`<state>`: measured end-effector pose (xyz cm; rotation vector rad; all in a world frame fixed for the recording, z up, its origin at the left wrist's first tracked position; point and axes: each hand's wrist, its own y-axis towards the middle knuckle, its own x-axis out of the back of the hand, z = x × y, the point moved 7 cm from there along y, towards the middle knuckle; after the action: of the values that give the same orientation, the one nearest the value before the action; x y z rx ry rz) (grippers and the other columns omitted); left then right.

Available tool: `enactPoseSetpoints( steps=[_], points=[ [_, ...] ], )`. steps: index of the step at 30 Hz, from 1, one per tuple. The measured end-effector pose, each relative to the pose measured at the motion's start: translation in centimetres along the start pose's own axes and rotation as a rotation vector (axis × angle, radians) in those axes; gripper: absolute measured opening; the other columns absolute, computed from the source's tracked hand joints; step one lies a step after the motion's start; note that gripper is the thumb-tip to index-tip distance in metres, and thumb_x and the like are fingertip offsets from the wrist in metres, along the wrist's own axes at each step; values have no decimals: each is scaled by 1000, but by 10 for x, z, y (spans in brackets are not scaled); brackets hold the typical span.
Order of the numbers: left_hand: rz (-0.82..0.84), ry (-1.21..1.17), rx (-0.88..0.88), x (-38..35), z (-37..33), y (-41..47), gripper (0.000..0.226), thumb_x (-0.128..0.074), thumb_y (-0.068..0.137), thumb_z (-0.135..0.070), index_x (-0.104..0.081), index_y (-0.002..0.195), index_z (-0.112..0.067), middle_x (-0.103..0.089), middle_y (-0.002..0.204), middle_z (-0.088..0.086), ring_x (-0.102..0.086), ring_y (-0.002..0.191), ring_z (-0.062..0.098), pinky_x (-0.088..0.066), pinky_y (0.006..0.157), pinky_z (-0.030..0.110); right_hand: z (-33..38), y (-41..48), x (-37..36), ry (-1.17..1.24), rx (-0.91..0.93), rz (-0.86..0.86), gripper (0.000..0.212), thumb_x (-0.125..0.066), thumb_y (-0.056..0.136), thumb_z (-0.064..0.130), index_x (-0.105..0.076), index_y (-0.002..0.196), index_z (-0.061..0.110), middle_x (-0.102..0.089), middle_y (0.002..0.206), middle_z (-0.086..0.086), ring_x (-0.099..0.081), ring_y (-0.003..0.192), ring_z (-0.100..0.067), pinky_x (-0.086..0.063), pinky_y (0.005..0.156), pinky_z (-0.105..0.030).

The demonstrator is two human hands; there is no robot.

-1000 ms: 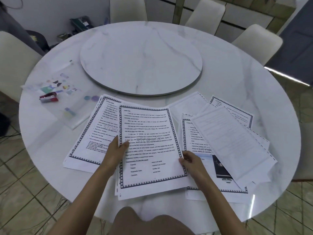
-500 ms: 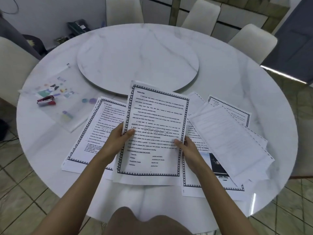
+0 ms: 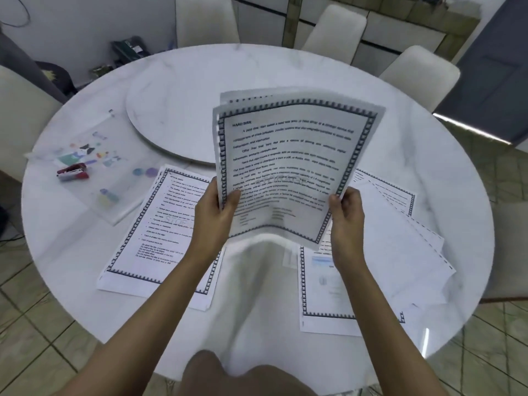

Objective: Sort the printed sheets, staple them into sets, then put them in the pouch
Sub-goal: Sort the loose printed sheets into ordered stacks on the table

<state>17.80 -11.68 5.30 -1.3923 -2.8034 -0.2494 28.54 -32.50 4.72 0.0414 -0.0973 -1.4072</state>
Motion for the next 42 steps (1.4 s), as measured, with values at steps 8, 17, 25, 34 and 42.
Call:
enactPoseSetpoints(
  steps=[8, 17, 25, 34, 42],
  points=[
    [77, 37, 144, -17, 41, -19, 34, -56, 90, -25, -47, 123, -26, -62, 112, -13, -57, 107, 0, -49, 90, 21, -22, -16, 2, -53, -43, 0, 15, -44, 97, 24, -45, 88, 12, -48, 81, -9, -47, 72, -6, -41, 74, -22],
    [45, 111, 214, -15, 40, -17, 17, -50, 94, -16, -53, 109, -23, -61, 97, -15, -59, 96, 11, -48, 82, 23, -25, -18, 7, -115, -85, 24, 15, -44, 98, 23, -54, 88, 29, -61, 91, 11, -55, 81, 6, -45, 83, -22],
    [131, 108, 319, -4, 28, -5, 25, -50, 93, -10, -56, 117, -15, -61, 100, -6, -57, 87, 7, -40, 68, 12, -17, -8, 21, -291, -88, 94, 44, -52, 93, 31, -43, 83, -11, -34, 68, -11, -28, 63, -17, -25, 57, -26],
    [172, 71, 406, -1, 36, -9, 20, -49, 93, -12, -57, 110, -20, -62, 92, -13, -60, 87, 6, -45, 70, 18, -29, -8, 22, -283, -170, 129, 42, -53, 93, 29, -46, 86, -12, -38, 68, -11, -32, 60, -13, -28, 51, -19],
    [209, 89, 498, -5, 57, -20, 25, -45, 96, -15, -54, 119, -17, -62, 105, -6, -59, 95, 11, -44, 81, 23, -48, -8, 34, -270, -225, 131, 23, -52, 94, 24, -62, 95, 4, -62, 77, -2, -53, 65, -11, -42, 61, -19]
  ],
)
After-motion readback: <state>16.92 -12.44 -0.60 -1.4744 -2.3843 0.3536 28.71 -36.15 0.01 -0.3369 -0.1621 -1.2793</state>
